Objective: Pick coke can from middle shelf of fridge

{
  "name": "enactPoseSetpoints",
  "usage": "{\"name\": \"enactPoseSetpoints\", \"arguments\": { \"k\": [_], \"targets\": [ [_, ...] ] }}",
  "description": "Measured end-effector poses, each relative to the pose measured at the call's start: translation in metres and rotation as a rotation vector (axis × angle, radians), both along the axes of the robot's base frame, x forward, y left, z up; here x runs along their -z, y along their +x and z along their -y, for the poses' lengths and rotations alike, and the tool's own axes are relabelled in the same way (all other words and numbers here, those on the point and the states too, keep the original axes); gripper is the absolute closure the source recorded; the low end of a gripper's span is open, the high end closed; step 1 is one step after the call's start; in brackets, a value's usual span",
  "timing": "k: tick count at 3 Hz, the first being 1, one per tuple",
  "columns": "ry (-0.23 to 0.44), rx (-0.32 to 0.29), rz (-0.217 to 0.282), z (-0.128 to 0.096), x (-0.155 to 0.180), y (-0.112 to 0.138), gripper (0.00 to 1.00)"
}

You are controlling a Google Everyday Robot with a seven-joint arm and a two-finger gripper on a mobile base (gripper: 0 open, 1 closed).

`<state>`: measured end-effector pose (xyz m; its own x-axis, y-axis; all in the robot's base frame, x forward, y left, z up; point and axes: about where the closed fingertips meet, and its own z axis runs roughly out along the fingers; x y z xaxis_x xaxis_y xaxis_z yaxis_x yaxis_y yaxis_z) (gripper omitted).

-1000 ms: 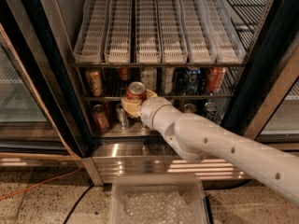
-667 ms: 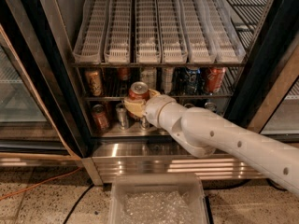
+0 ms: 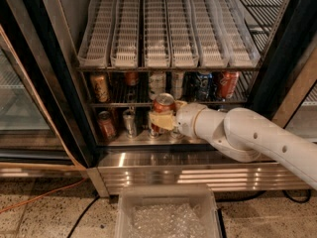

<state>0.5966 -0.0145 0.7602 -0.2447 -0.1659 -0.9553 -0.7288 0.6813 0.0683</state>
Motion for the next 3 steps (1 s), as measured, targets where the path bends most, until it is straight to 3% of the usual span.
{"name": "enactPoseSetpoints", "arguments": {
  "k": [1,2,3],
  "targets": [
    [0.018,-0.133,-0.028,-0.002,0.004,-0.03,1.0],
    [0.03,-0.208,-0.046,-0.014,0.004,-0.047,1.0],
    [0.03,-0.208,-0.046,-0.014,0.004,-0.047,1.0]
  ]
}}
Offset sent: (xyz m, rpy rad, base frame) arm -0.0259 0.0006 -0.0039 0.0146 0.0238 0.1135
